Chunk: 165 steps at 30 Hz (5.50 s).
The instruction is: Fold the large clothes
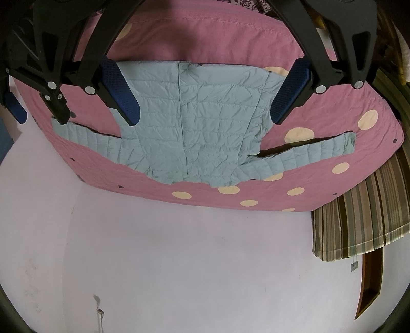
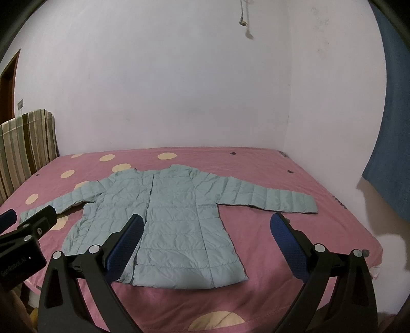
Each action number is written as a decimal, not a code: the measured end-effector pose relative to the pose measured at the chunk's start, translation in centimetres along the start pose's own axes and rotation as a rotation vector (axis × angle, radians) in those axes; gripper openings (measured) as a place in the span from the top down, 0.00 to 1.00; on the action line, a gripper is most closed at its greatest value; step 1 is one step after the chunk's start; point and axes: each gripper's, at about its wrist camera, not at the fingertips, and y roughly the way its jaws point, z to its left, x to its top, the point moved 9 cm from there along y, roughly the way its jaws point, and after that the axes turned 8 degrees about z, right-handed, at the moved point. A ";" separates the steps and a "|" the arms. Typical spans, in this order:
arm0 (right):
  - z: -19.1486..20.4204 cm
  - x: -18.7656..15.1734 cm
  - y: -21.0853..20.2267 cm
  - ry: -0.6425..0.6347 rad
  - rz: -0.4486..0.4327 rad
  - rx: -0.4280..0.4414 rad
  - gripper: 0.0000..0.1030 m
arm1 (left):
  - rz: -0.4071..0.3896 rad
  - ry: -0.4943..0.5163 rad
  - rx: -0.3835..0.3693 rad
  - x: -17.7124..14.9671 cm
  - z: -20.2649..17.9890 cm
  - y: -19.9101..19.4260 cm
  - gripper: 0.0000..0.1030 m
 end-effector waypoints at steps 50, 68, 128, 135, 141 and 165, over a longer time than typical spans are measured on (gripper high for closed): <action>0.2 0.1 -0.1 -0.007 0.004 0.002 0.05 | 0.040 -0.010 -0.005 -1.3 0.6 2.1 0.02; -11.4 -0.9 15.8 0.261 0.135 0.019 0.05 | 0.189 -0.174 0.156 0.1 9.8 15.5 0.02; -16.4 9.6 32.9 0.563 0.121 0.227 0.96 | 0.403 -0.463 0.487 -7.3 23.8 27.5 0.02; 0.6 9.6 34.3 0.374 0.203 0.388 0.96 | 0.407 -0.460 0.491 -7.3 23.7 27.6 0.02; 12.1 9.2 37.8 0.211 0.304 0.488 0.96 | 0.408 -0.461 0.488 -7.4 23.7 27.6 0.02; 27.4 0.1 38.1 -0.078 0.555 0.585 0.53 | 0.408 -0.461 0.487 -7.4 23.7 27.8 0.02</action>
